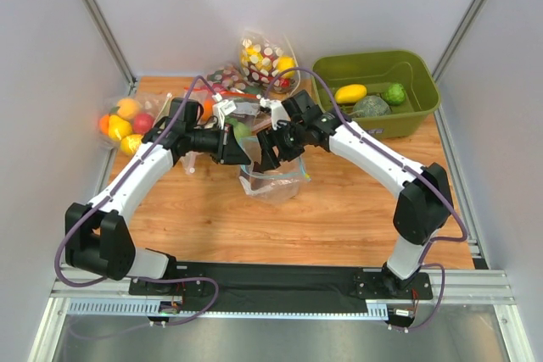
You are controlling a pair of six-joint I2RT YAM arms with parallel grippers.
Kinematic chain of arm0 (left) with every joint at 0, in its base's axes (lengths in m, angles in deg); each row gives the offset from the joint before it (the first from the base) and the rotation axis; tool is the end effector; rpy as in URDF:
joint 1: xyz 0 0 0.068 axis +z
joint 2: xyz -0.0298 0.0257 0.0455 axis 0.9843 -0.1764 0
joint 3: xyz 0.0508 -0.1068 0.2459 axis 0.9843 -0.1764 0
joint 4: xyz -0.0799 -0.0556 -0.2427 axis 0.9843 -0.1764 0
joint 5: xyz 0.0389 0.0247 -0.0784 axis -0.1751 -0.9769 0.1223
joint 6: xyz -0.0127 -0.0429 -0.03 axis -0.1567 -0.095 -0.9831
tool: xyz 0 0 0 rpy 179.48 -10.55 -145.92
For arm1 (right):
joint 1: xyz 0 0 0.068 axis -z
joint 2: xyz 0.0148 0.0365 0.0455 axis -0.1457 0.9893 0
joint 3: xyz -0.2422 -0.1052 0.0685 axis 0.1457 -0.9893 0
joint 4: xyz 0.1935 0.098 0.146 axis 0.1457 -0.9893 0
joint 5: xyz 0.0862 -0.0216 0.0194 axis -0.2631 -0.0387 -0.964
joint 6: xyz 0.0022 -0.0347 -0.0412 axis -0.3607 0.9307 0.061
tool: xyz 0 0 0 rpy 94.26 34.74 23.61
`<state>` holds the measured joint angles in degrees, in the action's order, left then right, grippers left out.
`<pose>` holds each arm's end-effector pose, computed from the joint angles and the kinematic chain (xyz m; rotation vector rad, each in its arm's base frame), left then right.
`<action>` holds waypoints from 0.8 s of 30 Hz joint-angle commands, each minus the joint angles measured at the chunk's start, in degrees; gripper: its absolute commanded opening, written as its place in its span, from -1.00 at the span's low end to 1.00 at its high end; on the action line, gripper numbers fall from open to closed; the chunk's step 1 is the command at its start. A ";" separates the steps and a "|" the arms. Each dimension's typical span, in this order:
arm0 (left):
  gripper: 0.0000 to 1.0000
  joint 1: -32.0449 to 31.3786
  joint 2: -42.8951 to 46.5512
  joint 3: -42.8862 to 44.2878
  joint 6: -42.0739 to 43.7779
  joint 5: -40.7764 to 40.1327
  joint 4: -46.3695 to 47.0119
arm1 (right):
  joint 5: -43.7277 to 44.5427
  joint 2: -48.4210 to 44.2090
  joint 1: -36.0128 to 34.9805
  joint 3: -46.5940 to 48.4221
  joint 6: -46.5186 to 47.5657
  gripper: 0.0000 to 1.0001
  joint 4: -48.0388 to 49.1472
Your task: Open the zip-top bag and remove the fake food
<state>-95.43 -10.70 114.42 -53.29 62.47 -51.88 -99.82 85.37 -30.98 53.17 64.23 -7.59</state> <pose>0.2716 -0.1059 0.2966 0.6251 2.2061 -1.3212 0.2853 0.2521 0.2994 -0.9121 2.4598 0.8096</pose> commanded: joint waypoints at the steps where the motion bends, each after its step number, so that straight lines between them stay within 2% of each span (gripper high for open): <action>1: -1.00 0.04 -0.56 0.43 1.20 1.77 0.85 | 3.93 0.47 -0.11 -0.52 -1.75 0.43 4.79; 8: -1.00 -0.92 -1.18 0.53 0.15 -2.44 1.46 | -1.77 1.09 -0.20 -7.20 -4.56 0.43 17.18; 14: -1.00 -9.26 -1.18 0.97 0.15 -12.36 1.01 | -4.15 4.52 -0.28 -9.40 -6.94 0.52 23.87; 20: -1.00 -10.51 2.85 -5.44 -6.09 -13.95 10.95 | -1.52 6.19 -0.29 -12.39 -8.00 0.54 31.08; 24: -1.00 -10.42 6.11 -8.52 -8.20 -23.17 10.95 | -0.81 7.42 -0.72 -12.92 -8.26 0.57 33.37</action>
<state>-105.69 -8.34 107.14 -58.40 45.79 -44.01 -101.75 91.98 -31.11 40.45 57.11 19.01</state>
